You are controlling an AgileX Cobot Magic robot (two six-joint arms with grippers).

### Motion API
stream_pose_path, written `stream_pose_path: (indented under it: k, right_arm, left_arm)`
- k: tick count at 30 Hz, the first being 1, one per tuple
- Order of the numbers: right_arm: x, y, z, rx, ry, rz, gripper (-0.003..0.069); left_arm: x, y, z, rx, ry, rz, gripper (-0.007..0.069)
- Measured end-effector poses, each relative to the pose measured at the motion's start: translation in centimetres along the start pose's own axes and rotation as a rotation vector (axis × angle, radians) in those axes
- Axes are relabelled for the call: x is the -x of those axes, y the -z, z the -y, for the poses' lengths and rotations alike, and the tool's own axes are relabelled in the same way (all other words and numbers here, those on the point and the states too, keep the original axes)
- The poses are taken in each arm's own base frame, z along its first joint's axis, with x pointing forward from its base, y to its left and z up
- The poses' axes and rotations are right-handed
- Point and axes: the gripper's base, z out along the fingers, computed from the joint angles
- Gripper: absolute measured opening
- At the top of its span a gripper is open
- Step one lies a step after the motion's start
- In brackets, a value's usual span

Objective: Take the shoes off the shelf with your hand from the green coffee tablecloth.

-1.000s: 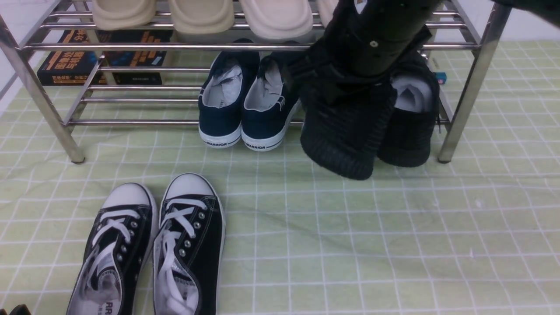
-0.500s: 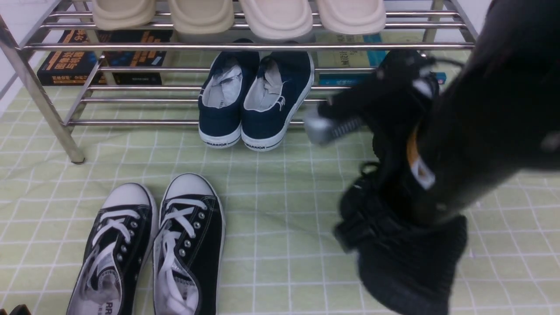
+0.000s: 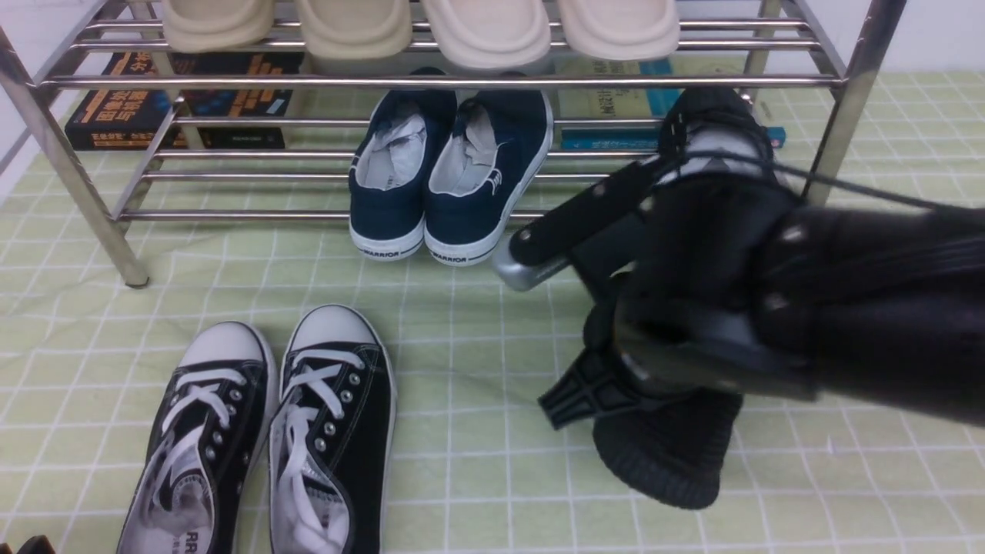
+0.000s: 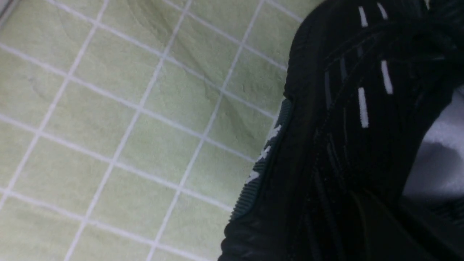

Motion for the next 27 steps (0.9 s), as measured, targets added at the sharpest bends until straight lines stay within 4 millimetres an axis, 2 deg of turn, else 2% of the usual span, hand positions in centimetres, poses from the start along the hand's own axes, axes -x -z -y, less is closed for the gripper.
stream_pose_path:
  k: [6,11,13,15,17,19,20,22,23,24,25,26,27]
  right_arm:
    - [-0.5,-2.5,-1.5,0.004,-0.038,-0.069,0.002]
    - [-0.9,-3.2,-2.2,0.033,-0.121,-0.12,0.0069]
    - [-1.0,-3.2,-2.4,0.047,-0.142,-0.136,0.0129]
    - [-1.0,-2.8,-2.4,0.062,-0.162,-0.156,0.0249]
    - [-0.6,-1.7,-2.1,0.071,-0.149,-0.163,0.034]
    - [-0.3,-0.8,-1.9,0.076,-0.13,-0.157,0.0366]
    - [0.4,0.7,-1.3,0.087,-0.102,-0.143,0.0384]
    - [1.6,3.2,-0.1,0.112,-0.064,-0.099,0.0372]
    - [2.4,4.8,1.0,0.133,-0.052,-0.054,0.034]
    - [3.1,5.7,2.0,0.141,-0.048,-0.025,0.0307]
    - [3.1,5.9,2.1,0.146,-0.052,-0.018,0.0297]
    - [4.1,7.3,4.2,0.151,-0.074,0.029,0.0209]
    - [4.4,7.5,5.3,0.145,-0.093,0.04,0.0157]
  left_arm:
    - [0.0,0.0,0.0,0.0,0.0,0.0,0.0209]
    - [0.0,0.0,0.0,0.0,-0.001,0.0,0.0215]
    - [0.0,0.0,0.0,0.001,-0.002,0.0,0.0217]
    - [0.0,0.0,0.0,0.001,-0.002,0.0,0.0221]
    - [0.0,0.0,0.0,0.001,-0.003,0.0,0.0223]
    - [0.0,0.0,0.0,0.001,-0.003,0.0,0.0224]
    - [0.0,0.0,0.0,0.001,-0.003,0.0,0.0225]
    - [0.0,0.0,0.0,0.001,-0.003,0.0,0.0229]
    - [0.0,0.0,0.0,0.001,-0.003,0.0,0.0232]
    - [0.0,0.0,0.0,0.001,-0.003,0.0,0.0232]
    - [0.0,0.0,0.0,0.001,-0.003,0.0,0.0232]
    - [0.0,0.0,0.0,0.001,-0.003,0.0,0.0232]
    - [0.0,0.0,0.0,0.001,-0.003,0.0,0.0232]
